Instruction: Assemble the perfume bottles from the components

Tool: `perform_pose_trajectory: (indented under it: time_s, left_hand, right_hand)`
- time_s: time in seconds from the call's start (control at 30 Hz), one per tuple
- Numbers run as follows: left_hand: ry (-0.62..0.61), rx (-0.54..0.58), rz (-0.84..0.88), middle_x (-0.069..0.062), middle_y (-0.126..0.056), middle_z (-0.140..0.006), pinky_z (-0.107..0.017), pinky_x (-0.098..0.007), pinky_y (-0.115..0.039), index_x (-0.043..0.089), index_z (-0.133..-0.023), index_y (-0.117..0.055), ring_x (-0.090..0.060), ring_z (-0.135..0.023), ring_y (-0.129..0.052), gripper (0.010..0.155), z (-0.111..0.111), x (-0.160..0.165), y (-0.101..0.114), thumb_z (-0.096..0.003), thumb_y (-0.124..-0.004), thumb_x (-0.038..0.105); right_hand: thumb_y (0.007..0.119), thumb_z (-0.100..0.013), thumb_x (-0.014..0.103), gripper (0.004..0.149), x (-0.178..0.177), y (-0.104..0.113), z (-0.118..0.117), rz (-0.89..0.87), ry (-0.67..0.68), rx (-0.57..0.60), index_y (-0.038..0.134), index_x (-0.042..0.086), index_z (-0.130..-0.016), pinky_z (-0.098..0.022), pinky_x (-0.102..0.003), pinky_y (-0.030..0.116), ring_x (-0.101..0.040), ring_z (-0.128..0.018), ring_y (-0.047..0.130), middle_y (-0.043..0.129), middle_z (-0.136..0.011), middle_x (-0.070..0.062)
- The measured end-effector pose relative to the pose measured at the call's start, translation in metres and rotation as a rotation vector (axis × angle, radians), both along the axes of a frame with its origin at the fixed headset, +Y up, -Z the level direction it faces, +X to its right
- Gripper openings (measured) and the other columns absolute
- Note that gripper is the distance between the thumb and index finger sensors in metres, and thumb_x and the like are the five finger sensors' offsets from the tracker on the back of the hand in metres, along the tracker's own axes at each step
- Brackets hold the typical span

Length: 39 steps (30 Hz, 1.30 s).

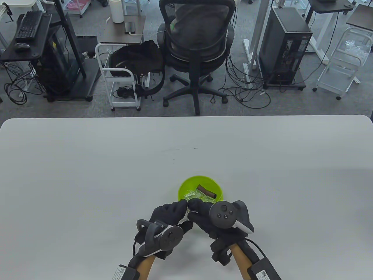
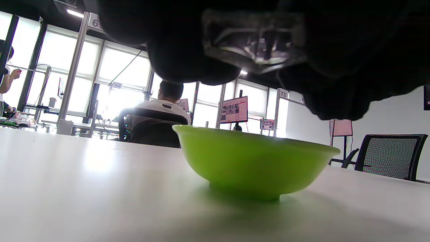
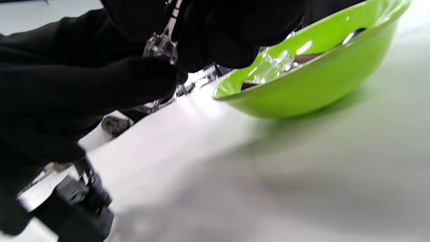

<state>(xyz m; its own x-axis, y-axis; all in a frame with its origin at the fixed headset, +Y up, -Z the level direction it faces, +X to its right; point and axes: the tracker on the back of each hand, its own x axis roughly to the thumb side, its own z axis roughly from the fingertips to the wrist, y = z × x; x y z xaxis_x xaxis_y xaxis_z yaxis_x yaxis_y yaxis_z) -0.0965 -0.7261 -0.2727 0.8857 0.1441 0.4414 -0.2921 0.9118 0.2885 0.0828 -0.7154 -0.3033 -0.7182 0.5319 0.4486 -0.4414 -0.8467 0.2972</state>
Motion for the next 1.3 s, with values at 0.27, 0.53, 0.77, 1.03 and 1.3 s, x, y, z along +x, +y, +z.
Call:
perform_pose_trajectory:
  time_s: [0.27, 0.53, 0.77, 1.03, 1.3]
  left_hand:
    - [-0.002, 0.023, -0.017, -0.003, -0.090, -0.088, -0.057, -0.033, -0.079, 0.019, -0.098, -0.072, -0.023, -0.068, -0.096, 0.075, 0.001, 0.002, 0.002, -0.0401, -0.080, 0.065]
    - [-0.009, 0.034, 0.020, -0.003, -0.090, -0.087, -0.057, -0.032, -0.080, 0.019, -0.098, -0.072, -0.022, -0.067, -0.096, 0.075, 0.002, 0.002, 0.006, -0.0404, -0.079, 0.066]
    - [-0.017, 0.005, 0.018, -0.003, -0.090, -0.087, -0.057, -0.033, -0.080, 0.019, -0.098, -0.072, -0.022, -0.067, -0.096, 0.075, 0.001, -0.001, 0.002, -0.0399, -0.080, 0.066]
    - [0.017, 0.091, -0.043, -0.004, -0.088, -0.090, -0.059, -0.033, -0.078, 0.018, -0.101, -0.069, -0.023, -0.070, -0.094, 0.077, 0.007, 0.007, 0.010, -0.0386, -0.084, 0.061]
    - [0.053, 0.182, -0.127, -0.002, -0.087, -0.092, -0.060, -0.033, -0.079, 0.020, -0.102, -0.067, -0.022, -0.072, -0.094, 0.075, 0.009, 0.012, 0.009, -0.0387, -0.086, 0.057]
  right_hand:
    - [0.052, -0.058, 0.040, 0.055, -0.007, 0.000, 0.006, 0.125, -0.125, 0.204, 0.068, 0.005, -0.097, -0.048, -0.037, 0.083, -0.013, -0.053, 0.092, 0.091, -0.062, 0.005]
    - [0.053, -0.063, 0.050, 0.056, -0.002, 0.000, 0.008, -0.036, -0.222, 0.211, 0.063, 0.011, -0.103, -0.056, -0.044, 0.078, -0.024, -0.067, 0.090, 0.089, -0.079, -0.008]
    - [0.056, -0.060, 0.038, 0.053, -0.005, 0.000, 0.007, 0.123, -0.051, 0.198, 0.054, 0.014, -0.107, -0.061, -0.040, 0.080, -0.020, -0.072, 0.089, 0.086, -0.085, -0.005]
    - [0.056, -0.055, 0.036, 0.053, -0.004, 0.004, 0.009, -0.020, -0.191, 0.202, 0.073, 0.003, -0.093, -0.045, -0.038, 0.081, -0.017, -0.049, 0.091, 0.092, -0.059, -0.001]
    - [0.058, -0.060, 0.038, 0.051, 0.003, 0.001, 0.003, -0.134, -0.254, 0.070, 0.076, 0.001, -0.091, -0.043, -0.039, 0.080, -0.019, -0.046, 0.091, 0.093, -0.057, -0.004]
